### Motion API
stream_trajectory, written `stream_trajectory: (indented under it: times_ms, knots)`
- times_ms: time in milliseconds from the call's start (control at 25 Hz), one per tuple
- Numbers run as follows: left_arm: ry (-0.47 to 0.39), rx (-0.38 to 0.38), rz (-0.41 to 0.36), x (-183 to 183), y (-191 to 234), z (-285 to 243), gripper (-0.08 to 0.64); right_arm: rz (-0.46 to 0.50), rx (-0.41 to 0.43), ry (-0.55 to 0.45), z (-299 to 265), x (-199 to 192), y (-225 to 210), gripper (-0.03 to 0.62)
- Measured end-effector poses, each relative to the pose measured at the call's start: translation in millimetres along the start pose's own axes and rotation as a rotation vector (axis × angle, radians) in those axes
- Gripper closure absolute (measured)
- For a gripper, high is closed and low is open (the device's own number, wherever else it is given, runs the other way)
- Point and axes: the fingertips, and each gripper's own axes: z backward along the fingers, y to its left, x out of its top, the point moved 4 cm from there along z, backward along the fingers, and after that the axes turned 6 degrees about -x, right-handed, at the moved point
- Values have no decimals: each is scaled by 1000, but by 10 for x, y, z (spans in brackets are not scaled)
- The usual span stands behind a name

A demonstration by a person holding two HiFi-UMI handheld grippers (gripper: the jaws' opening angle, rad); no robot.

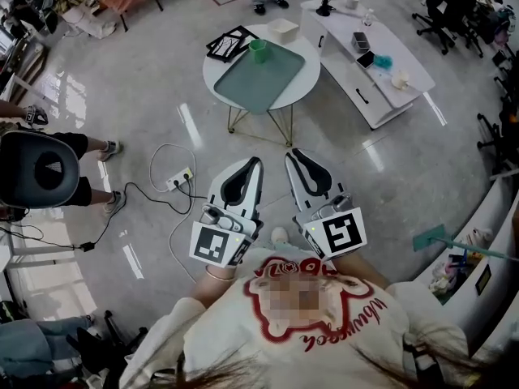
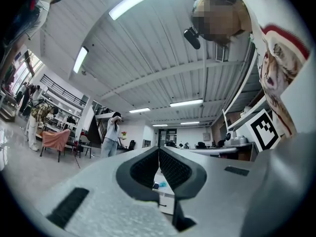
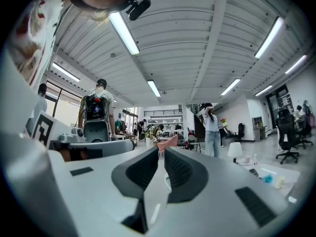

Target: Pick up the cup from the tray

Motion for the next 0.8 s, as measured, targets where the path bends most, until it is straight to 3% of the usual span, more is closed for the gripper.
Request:
stream_trajectory:
  times_ms: [320, 800]
  knots:
    - [-3, -10, -54, -23, 65, -180, 545, -3, 5, -4, -96, -34, -164, 537]
    - [-13, -28, -11, -102, 539, -612, 545, 17, 1, 1, -675, -64, -366, 537]
